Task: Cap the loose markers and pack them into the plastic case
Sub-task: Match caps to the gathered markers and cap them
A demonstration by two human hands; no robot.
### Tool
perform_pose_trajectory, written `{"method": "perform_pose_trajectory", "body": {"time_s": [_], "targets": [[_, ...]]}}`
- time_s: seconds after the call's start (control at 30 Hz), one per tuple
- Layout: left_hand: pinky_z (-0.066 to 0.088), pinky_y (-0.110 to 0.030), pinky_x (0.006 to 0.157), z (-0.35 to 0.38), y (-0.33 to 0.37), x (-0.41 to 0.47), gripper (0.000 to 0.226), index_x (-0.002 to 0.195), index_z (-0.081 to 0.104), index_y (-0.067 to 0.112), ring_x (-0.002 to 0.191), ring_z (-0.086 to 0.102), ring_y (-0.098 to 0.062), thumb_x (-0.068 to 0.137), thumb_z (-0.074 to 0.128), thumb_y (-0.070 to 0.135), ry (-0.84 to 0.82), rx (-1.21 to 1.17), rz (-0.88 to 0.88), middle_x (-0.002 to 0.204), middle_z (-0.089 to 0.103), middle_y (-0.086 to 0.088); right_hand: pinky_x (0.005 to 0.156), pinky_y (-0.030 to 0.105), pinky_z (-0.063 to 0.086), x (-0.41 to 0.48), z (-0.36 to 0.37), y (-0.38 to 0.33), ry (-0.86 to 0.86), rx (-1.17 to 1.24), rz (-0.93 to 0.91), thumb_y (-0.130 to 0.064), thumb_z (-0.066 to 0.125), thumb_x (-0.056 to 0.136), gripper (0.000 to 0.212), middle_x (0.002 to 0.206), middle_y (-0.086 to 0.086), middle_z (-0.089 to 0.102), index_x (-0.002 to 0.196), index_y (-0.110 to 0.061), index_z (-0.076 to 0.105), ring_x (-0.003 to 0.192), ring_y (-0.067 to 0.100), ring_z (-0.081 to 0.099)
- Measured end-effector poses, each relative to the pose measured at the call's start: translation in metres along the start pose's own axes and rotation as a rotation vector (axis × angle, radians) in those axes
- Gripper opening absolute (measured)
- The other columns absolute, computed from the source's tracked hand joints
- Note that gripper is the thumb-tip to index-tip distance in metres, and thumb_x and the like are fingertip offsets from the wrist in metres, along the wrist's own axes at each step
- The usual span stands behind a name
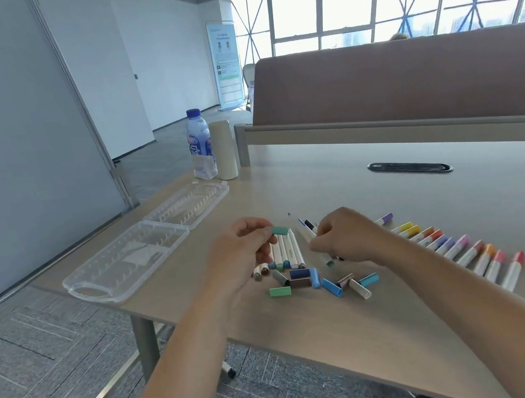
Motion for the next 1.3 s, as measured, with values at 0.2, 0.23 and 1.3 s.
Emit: {"method": "perform_pose_trajectory", "body": {"time_s": [0.2, 0.23, 1.3], "targets": [[0.047, -0.029, 0.06, -0.011, 0.007, 0.008, 0.013, 0.096, 0.067, 0.004, 0.058, 0.052, -0.015, 0.094, 0.056, -0.003, 0.035, -0.071, 0.009, 0.07, 0.067, -0.006, 0.056, 0.027, 0.043, -0.019, -0.007, 0.002, -0.209, 0.488, -0.105, -0.011, 0.064, 0.09, 0.008, 0.07, 0.01, 0.062, 0.091, -0.005, 0.07, 0.057, 0.016, 0.05], [0.047, -0.028, 0.06, -0.012, 0.008, 0.009, 0.014, 0.097, 0.067, 0.003, 0.057, 0.052, -0.015, 0.094, 0.056, -0.004, 0.037, -0.085, 0.009, 0.069, 0.066, -0.006, 0.055, 0.027, 0.042, -0.019, -0.006, 0.003, -0.251, 0.533, -0.117, -0.008, 0.063, 0.091, 0.007, 0.071, 0.01, 0.063, 0.096, -0.006, 0.067, 0.056, 0.016, 0.049], [0.049, -0.026, 0.058, -0.007, 0.008, 0.01, 0.021, 0.095, 0.07, 0.01, 0.057, 0.053, -0.013, 0.096, 0.053, -0.002, -0.085, 0.023, 0.052, 0.075, 0.064, -0.011, 0.05, 0.021, 0.039, -0.024, -0.009, 0.003, -0.415, 0.515, -0.154, -0.017, 0.062, 0.096, 0.016, 0.08, 0.012, 0.072, 0.108, -0.009, 0.069, 0.058, 0.018, 0.044]]}}
Point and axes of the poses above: each hand's wrist, its own x-axis towards the middle knuckle, its own z-axis out of the palm, y = z × x, the point moved 1 cm from there along x, towards the middle knuckle
